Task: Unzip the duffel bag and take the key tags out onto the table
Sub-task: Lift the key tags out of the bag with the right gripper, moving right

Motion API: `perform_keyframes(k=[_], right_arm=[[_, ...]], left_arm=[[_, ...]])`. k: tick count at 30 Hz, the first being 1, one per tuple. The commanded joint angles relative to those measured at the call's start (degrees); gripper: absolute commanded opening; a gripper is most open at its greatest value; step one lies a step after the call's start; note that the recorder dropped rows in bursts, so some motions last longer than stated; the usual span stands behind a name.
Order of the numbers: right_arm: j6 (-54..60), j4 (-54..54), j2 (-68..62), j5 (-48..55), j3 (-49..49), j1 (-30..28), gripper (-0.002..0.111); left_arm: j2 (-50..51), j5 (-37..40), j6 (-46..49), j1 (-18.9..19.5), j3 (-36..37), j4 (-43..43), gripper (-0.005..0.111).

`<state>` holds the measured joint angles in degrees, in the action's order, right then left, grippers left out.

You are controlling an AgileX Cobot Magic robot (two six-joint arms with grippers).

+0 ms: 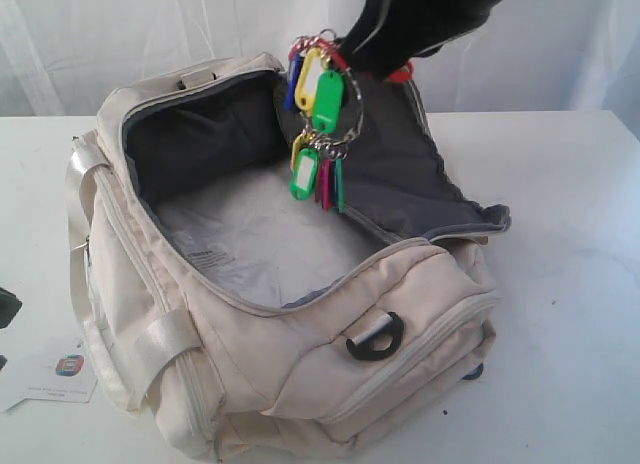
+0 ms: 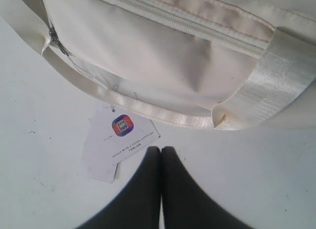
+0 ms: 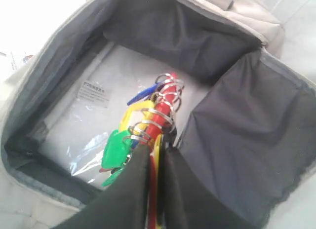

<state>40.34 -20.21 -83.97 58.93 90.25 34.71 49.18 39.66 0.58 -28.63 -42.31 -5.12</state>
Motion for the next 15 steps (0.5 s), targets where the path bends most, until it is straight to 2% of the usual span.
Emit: perform_keyframes(k=[1,5,10,15], right_arm=[[-3.59,3.15,4.73,4.93,0.34,-3.45,0.000],[-6.93,7.06,8.63,7.03,-1.92,-6.01,0.000],[-8.32,8.10,15.21,7.16,-9.23,-9.44,0.000],[-12.29,13.63,21.60,7.16,-17.32,-12.78,0.000]], left_arm=[[-0.51,0.50,-0.58,-0.10,0.23,0.81,0.000],[-0.51,0.50,-0.58,-0.10,0.23,0.81,0.000],[-0.51,0.50,-0.58,-0.10,0.23,0.81,0.000],[-0.51,0.50,-0.58,-0.10,0.23,0.81,0.000]])
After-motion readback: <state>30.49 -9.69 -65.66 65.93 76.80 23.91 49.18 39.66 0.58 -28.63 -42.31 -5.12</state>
